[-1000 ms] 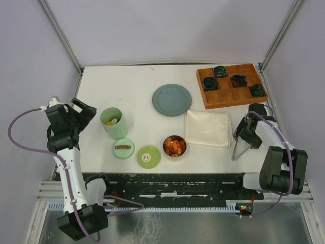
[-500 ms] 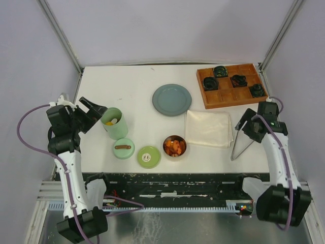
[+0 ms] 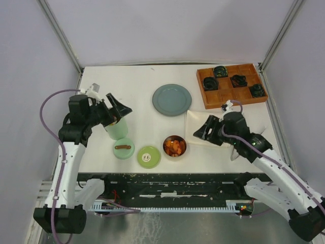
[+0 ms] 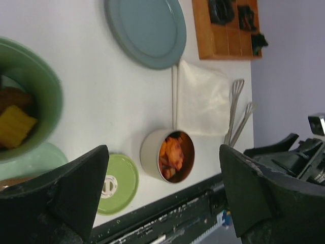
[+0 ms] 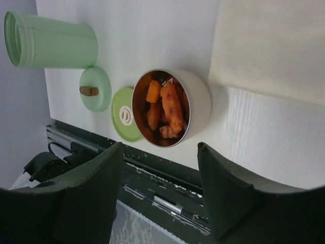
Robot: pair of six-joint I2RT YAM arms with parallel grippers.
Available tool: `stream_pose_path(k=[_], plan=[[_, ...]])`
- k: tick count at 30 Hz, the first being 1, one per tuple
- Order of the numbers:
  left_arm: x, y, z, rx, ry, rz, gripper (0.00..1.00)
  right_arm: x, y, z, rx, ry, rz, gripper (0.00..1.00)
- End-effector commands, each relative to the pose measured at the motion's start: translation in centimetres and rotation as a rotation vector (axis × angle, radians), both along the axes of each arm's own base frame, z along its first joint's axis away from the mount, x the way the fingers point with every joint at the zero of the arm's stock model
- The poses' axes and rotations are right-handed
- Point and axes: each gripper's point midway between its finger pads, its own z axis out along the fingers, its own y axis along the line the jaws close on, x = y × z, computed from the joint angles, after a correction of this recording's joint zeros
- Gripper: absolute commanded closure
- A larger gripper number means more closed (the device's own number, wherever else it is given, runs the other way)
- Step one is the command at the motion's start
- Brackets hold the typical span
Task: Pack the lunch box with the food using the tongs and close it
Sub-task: Pick up the box lid from the center of the board.
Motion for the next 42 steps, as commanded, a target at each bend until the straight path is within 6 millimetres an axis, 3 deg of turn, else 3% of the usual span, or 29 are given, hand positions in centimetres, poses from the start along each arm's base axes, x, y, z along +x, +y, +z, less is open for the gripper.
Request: stream_pose_path(k=[1, 5, 10, 17, 20, 31, 42], plan=[[-0.1, -2.9, -0.1, 0.063, -0.014, -0.085, 0.05, -0.2, 3.8, 0.0, 0.059, -0.069, -0.136, 0.32], [-0.6, -2.8, -1.7, 0.114, 0.009, -0.083, 0.05, -2.5, 8.0, -1.1, -0.009, -0.149, -0.129, 0.33], [-1.3, -1.7, -3.1, 0.189, -0.001, -0.074, 0.04, -4.8, 13.3, -0.8, -0.077, -0.236, -0.047, 0.33], [-1.7, -0.2, -4.8, 0.282, -0.047, -0.041, 0.02, -6.8, 18.1, -2.7, -0.063, -0.203, -0.002, 0.32], [-1.8, 0.0, -5.6, 0.28, -0.065, -0.031, 0.01, -7.4, 19.1, -3.9, -0.067, -0.176, -0.014, 0.32], [-1.9, 0.3, -5.1, 0.274, -0.136, 0.001, 0.01, -7.7, 20.2, -7.0, -0.12, -0.106, -0.16, 0.36], [-1.7, 0.5, -5.6, 0.279, -0.113, 0.013, 0.01, -8.2, 20.3, -12.5, -0.186, 0.043, -0.323, 0.47]])
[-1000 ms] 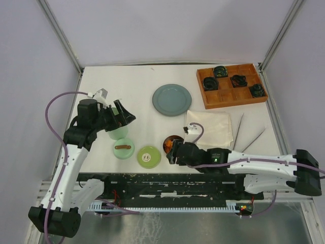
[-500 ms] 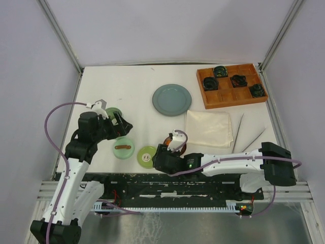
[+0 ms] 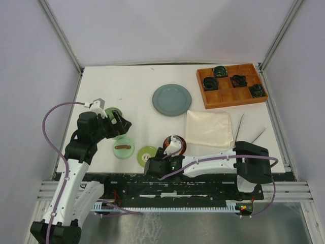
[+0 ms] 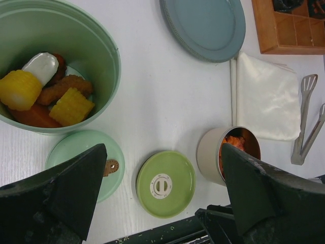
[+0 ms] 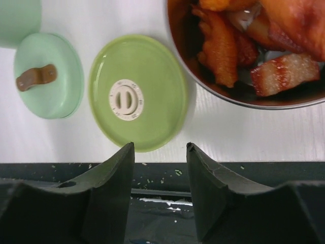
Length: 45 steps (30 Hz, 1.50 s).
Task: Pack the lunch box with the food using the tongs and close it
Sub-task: Pick up the box lid from the center of the board.
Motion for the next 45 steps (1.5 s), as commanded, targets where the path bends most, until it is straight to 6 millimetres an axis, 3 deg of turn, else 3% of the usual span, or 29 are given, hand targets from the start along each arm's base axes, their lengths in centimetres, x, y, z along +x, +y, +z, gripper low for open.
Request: stream_pose_path(k=[1, 14, 24, 31, 36, 45], plan=[[0.8, 0.2, 0.9, 0.029, -0.06, -0.007, 0.01, 0.4, -0.3, -0.9, 0.033, 0.023, -0.141, 0.47], [0.9, 0.3, 0.6, 0.031, -0.049, -0.001, 0.01, 1.7, 1.2, -3.5, 0.044, 0.029, -0.236, 0.59], [0.9, 0.3, 0.5, 0.035, -0.042, 0.003, 0.01, 1.8, -0.4, -4.3, -0.018, 0.028, -0.265, 0.68], [1.0, 0.5, 0.4, 0.037, -0.037, 0.01, 0.01, 1.6, -1.2, -4.1, -0.057, 0.028, -0.226, 0.85], [1.0, 0.5, 0.2, 0.037, -0.033, 0.011, 0.01, 2.2, -2.3, -2.8, -0.034, -0.023, -0.219, 1.0], [1.0, 0.2, 0.0, 0.031, -0.02, 0.0, 0.01, 3.5, -1.1, 2.9, 0.01, -0.165, -0.068, 1.0]])
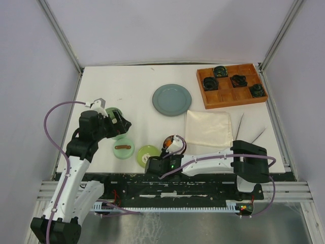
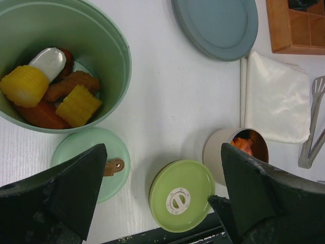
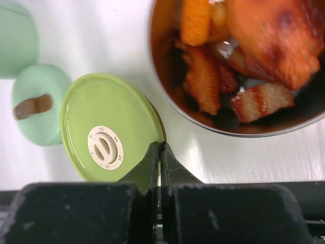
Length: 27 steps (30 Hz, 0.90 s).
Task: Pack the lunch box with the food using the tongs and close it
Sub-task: Pick up the box lid from the center of the board, then close the box lid on the packing box.
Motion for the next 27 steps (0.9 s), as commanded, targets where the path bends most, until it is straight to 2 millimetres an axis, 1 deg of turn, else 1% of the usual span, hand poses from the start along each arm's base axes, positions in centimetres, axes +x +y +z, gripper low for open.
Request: stream_pose_path(k=[1, 4, 6, 9, 12, 17, 20, 22, 25, 27], plan=[[0.6, -0.1, 1.0, 0.014, -0.058, -0.02, 0.01, 1.8, 0.8, 5.4, 0.051, -0.149, 0.082, 1.0], [0.5, -0.2, 1.2, 0.012, -0.063, -0.026, 0.01, 1.7, 0.8, 6.5, 0.064, -0.155, 0.129, 1.0], [0.5, -0.3, 1.3, 0.008, -0.069, -0.037, 0.01, 1.8, 0.2, 7.2, 0.057, -0.159, 0.136, 1.0], [0.2, -0.9, 1.8, -0.007, -0.088, -0.071, 0.01, 2.3, -0.8, 8.9, 0.044, -0.181, 0.155, 1.0], [0.1, -1.5, 2.7, -0.023, -0.11, -0.106, 0.01, 3.1, -2.5, 10.1, 0.024, -0.191, 0.154, 1.0], [-0.1, -3.7, 4.8, -0.093, -0.135, -0.232, 0.01, 4.2, -5.6, 11.2, 0.02, -0.178, 0.168, 1.0], [-0.6, -5.7, 5.6, -0.17, -0.123, -0.336, 0.0, 4.7, -7.3, 10.8, 0.026, -0.144, 0.164, 1.0], [-0.8, -6.5, 5.9, -0.205, -0.115, -0.379, 0.02, 5.0, -8.5, 10.5, 0.025, -0.132, 0.15, 1.0], [-0.9, -7.4, 6.1, -0.199, -0.109, -0.415, 0.02, 5.3, -10.1, 9.7, 0.018, -0.113, 0.133, 1.0], [-1.1, -8.1, 5.8, -0.186, -0.089, -0.442, 0.02, 5.2, -11.0, 9.2, 0.018, -0.092, 0.123, 1.0]])
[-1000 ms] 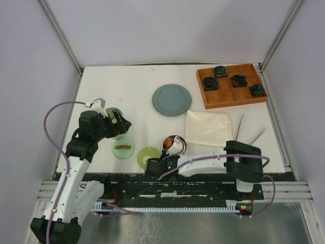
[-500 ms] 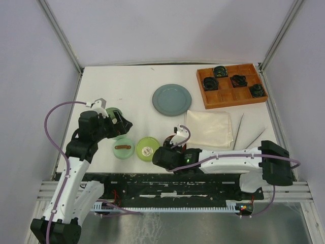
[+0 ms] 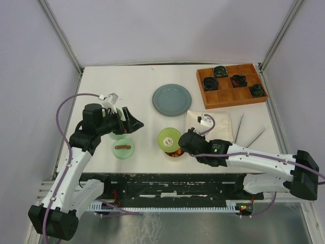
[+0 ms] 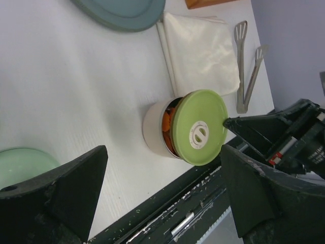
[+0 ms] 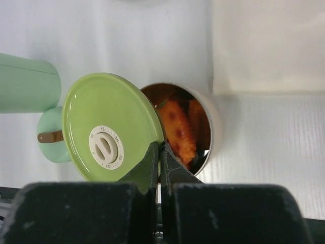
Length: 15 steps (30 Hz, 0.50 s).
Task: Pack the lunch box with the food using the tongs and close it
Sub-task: Close the box lid on the packing box.
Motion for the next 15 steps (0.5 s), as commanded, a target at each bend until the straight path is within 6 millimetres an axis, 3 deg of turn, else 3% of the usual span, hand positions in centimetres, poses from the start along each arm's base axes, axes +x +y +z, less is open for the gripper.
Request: stream_pose_path(k=[1, 9, 15], plan=[[-0.4, -2.8, 2.9, -0.019, -0.086, -0.141, 0.02, -0.4, -1.7, -0.7, -0.006, 0.035, 0.015, 1.0], [-0.8, -5.9, -0.3, 0.039, -0.009, -0.189, 0.03, -0.8, -3.7, -2.4, 0.003, 0.077, -0.014, 1.0], [-0.9, -7.7, -1.9, 0.043, 0.016, -0.205, 0.06, -0.6, -4.0, -2.9, 0.037, 0.097, -0.027, 1.0]])
